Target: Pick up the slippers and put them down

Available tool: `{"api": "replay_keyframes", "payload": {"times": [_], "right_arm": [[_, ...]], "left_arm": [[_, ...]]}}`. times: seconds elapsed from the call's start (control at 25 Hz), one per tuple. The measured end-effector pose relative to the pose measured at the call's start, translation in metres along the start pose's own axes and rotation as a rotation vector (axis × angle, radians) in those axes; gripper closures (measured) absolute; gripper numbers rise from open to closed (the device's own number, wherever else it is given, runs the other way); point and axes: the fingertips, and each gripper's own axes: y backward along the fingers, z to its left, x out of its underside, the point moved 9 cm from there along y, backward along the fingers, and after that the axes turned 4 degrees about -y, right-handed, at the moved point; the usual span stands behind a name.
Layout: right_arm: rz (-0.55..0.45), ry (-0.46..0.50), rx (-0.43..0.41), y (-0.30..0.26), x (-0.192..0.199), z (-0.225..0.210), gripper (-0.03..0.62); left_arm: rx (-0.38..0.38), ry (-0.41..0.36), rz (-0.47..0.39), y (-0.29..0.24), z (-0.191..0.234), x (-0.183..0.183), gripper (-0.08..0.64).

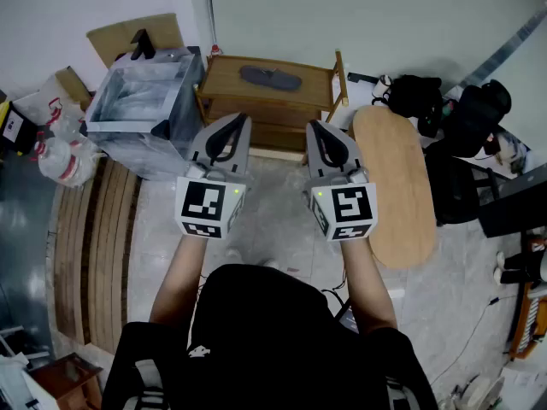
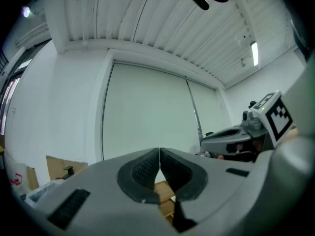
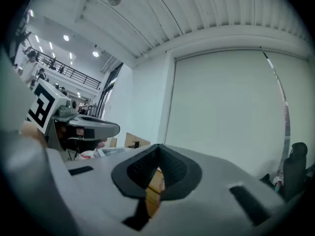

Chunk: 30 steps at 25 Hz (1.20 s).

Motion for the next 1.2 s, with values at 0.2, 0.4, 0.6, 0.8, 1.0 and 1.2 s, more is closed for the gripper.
{"api": "replay_keyframes", "payload": {"times": [0.2, 0.4, 0.6, 0.8, 1.0, 1.2], "right_arm": [[0.004, -0.024, -0.012, 0.002, 0.004, -0.001, 0.606], [0.021, -0.033, -0.026, 0.006, 0.011, -0.006, 0.606], [0.025, -0.030, -0.026, 0.005, 0.019, -0.009, 0.606], [0.029, -0.009, -0.031, -0.009, 0.021, -0.011, 0.606], [0.034, 0.009, -0.034, -0.031, 0.024, -0.016, 0.606], [0.038, 0.015, -0.029, -0.065, 0.028, -0.027, 0.606]], "left_arm": [[-0.008, -0.005, 0.006, 0.000, -0.002, 0.000, 0.554], [-0.012, -0.006, 0.014, 0.001, -0.008, 0.002, 0.554], [-0.014, 0.006, 0.029, -0.001, -0.010, 0.010, 0.554], [-0.021, 0.023, 0.043, -0.010, -0.001, 0.019, 0.554], [-0.020, 0.025, 0.032, -0.028, 0.013, 0.024, 0.554], [-0.015, 0.028, 0.027, -0.057, 0.033, 0.033, 0.554]]}}
